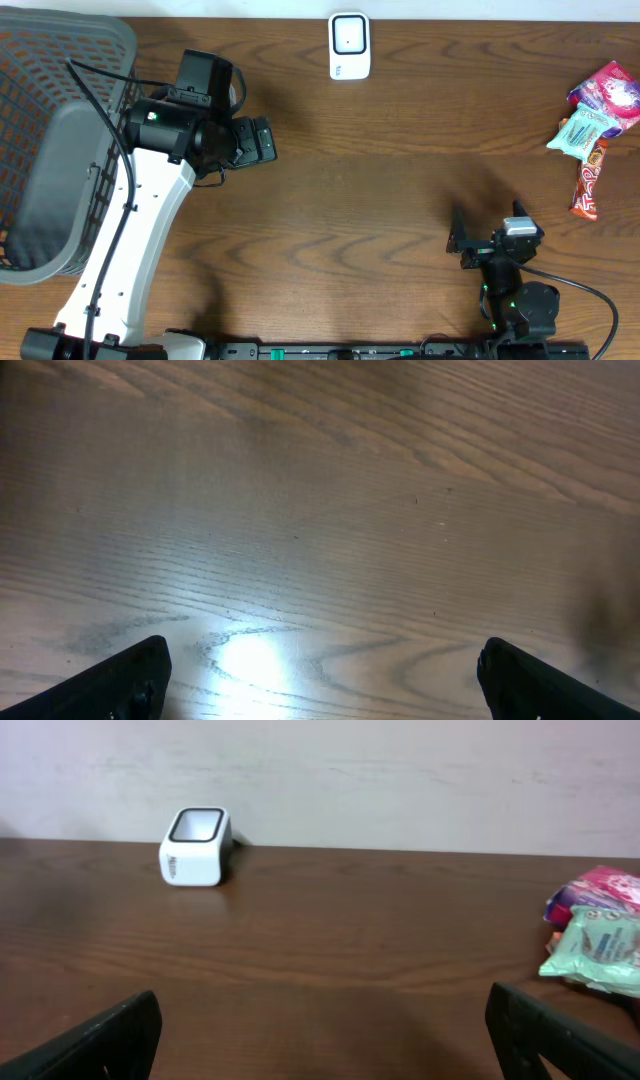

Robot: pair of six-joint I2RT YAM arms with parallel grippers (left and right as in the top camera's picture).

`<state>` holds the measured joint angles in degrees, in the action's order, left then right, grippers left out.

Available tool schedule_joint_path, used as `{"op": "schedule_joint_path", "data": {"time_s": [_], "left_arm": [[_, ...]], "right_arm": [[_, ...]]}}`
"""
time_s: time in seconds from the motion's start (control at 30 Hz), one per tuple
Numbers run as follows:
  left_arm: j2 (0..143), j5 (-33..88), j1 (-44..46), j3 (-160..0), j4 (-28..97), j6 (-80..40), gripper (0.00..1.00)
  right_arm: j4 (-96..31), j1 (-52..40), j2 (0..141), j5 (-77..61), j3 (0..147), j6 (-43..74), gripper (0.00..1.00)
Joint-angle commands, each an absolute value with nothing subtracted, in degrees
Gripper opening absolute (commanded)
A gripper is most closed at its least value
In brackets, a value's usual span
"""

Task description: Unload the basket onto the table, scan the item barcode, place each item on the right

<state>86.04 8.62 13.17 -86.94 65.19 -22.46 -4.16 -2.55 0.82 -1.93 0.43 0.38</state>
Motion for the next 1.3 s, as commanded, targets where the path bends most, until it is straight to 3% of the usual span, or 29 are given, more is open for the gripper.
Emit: {"op": "schedule_joint_path", "data": {"time_s": [0.0,1.27], "left_arm": [[86.1,8.1,13.1,-87.2,65.3,-22.3,0.98],[86.1,8.1,13.1,-87.2,65.3,-22.3,0.98]], "right_arm": [[-4.6,-3.0,0.3,-2.1,0.3,0.0,0.99],[-4.3,-0.8,0.3,-2.0,0.3,0.4,0.99]]}}
